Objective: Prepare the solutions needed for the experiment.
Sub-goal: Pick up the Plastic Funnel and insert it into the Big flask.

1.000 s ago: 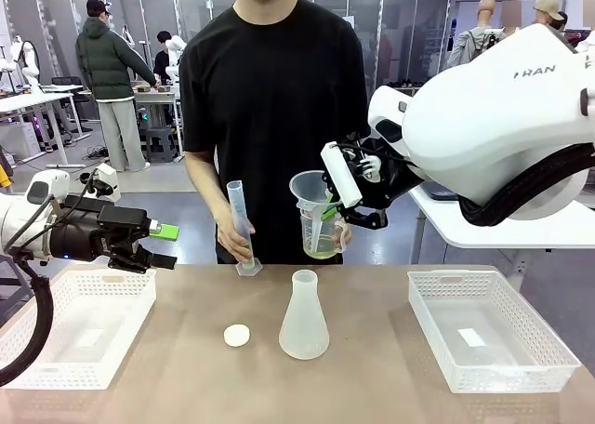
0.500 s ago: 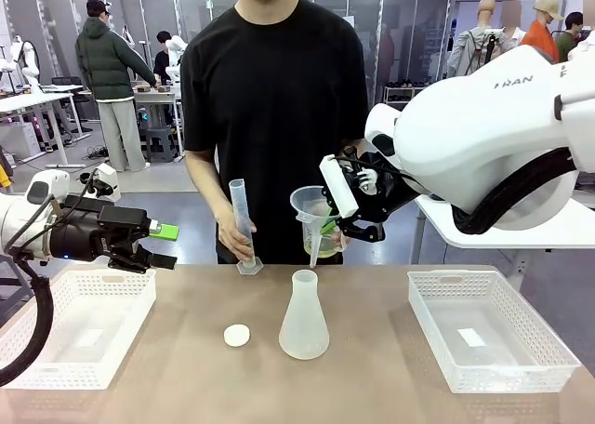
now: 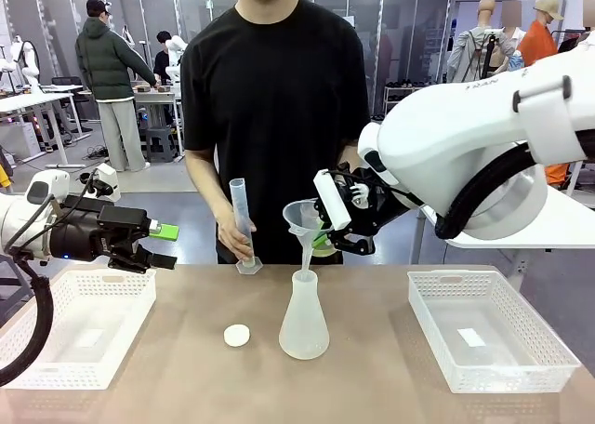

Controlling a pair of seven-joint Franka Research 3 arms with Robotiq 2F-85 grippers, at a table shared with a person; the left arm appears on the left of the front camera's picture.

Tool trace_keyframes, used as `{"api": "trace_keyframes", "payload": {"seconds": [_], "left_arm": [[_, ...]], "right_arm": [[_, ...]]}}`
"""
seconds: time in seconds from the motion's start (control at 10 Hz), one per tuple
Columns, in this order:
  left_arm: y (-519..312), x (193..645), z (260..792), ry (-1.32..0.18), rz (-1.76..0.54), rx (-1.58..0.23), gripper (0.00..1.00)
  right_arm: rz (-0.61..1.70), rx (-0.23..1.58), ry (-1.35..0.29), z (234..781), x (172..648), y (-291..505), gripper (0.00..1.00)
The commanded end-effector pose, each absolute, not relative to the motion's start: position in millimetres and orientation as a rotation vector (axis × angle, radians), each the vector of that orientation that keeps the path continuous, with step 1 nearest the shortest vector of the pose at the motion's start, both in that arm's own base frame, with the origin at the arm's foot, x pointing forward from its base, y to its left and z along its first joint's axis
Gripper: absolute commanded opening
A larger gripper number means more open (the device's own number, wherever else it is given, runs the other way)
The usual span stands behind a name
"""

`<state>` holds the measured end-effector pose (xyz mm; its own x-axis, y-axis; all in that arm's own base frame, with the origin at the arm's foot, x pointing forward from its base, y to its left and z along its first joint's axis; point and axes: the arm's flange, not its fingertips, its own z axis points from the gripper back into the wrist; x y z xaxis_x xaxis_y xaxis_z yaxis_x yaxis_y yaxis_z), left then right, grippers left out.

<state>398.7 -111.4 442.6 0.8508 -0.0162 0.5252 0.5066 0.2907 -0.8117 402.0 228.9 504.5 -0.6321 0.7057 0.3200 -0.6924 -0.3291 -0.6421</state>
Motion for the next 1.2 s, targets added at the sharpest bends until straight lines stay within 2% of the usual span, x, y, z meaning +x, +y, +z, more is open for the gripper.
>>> {"api": "trace_keyframes", "payload": {"seconds": [0.0, 0.3, 0.7, 0.8, 0.9, 1.0, 1.1], "left_arm": [[-114, 399, 445, -0.468, -0.35, -1.264, 1.0], [-114, 399, 445, -0.468, -0.35, -1.264, 1.0], [-114, 399, 445, -0.468, -0.35, -1.264, 1.0], [-114, 399, 445, -0.468, -0.35, -1.264, 1.0], [-114, 399, 445, -0.468, -0.35, -1.264, 1.0], [-114, 399, 445, -0.468, -0.35, -1.264, 1.0], [-114, 399, 445, -0.468, -0.35, -1.264, 1.0]], "right_arm": [[2.059, -0.013, -0.999, 494, 417, 232, 0.06], [2.047, -0.02, -0.937, 482, 423, 234, 0.06], [2.03, 0.015, -0.937, 472, 424, 232, 0.06], [2.023, 0.024, -0.946, 470, 424, 231, 0.25], [2.024, 0.025, -0.945, 469, 425, 231, 0.26], [2.027, 0.032, -0.937, 468, 425, 232, 0.44], [2.029, 0.04, -0.924, 467, 425, 233, 0.43]]}}
